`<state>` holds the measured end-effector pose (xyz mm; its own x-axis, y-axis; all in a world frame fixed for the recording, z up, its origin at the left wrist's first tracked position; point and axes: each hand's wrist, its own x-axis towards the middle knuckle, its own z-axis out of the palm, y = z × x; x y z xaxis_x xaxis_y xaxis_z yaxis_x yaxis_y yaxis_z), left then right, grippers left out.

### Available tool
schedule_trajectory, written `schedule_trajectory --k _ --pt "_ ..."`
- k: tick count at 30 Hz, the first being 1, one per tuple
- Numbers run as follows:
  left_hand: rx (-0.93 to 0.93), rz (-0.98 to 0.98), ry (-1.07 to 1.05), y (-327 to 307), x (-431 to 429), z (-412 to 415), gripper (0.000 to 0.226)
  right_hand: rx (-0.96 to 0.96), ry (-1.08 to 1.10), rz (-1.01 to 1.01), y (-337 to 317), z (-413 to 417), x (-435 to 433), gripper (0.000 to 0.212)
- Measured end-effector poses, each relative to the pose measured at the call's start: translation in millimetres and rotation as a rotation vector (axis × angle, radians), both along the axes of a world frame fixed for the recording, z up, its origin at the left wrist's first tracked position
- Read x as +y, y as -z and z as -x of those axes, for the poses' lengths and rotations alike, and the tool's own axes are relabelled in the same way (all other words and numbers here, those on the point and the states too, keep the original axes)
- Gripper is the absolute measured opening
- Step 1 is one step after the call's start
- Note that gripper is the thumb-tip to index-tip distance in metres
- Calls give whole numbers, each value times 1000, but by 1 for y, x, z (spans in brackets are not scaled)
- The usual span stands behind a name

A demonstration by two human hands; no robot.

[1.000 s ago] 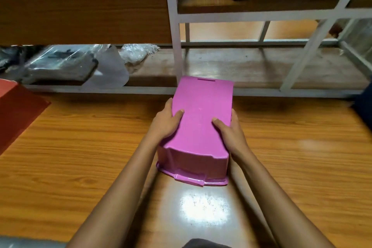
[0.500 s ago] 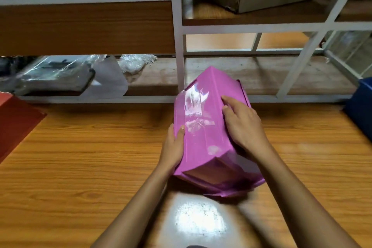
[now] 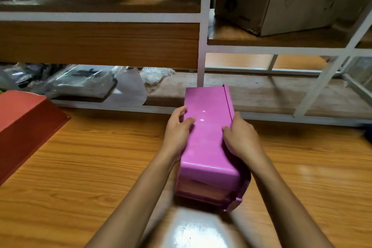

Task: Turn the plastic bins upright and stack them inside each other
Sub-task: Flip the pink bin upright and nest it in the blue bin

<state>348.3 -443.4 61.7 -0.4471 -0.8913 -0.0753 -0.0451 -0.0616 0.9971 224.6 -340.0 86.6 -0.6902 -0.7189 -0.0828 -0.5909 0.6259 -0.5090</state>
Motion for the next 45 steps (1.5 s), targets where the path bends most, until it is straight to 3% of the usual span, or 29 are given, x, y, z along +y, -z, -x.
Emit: schedule_trajectory --k 2,4,11,15,19,21,25,27,29,33,37,40,45 --pt "-50 22 -30 8 -5 -10 55 -15 0 51 0 -3 -3 22" --pt "-108 69 -36 15 -4 -18 53 13 -15 65 2 -8 -7 14" --pt "-323 433 -24 36 2 -35 41 78 -43 68 3 -28 -20 16" --pt "-259 586 5 25 -4 -48 28 95 -129 153 0 -42 -31 18" --pt "-156 475 -43 16 -16 -71 52 69 -252 299 -1 -69 -35 36" --pt "-119 365 -61 11 -24 -84 47 141 -208 263 5 -74 -36 40" --pt "-34 141 -64 9 -38 -113 32 283 -206 -50 34 -68 -42 44" --pt "-31 71 -103 16 -44 -128 24 248 -232 -211 51 -65 -45 45" --pt "-39 29 -125 24 -48 -140 33 185 -257 -258 66 -65 -47 44" --pt "-29 -65 -185 40 -51 -156 43 107 -295 -200 86 -73 -47 70" --pt "-40 -70 -180 58 -57 -169 43 -6 -208 74 97 -77 -46 82" --pt "-76 -43 -183 69 -60 -178 37 -105 -54 227 100 -86 -46 73" --pt "-87 -56 -196 80 -59 -184 25 -303 162 327 101 -89 -44 30"
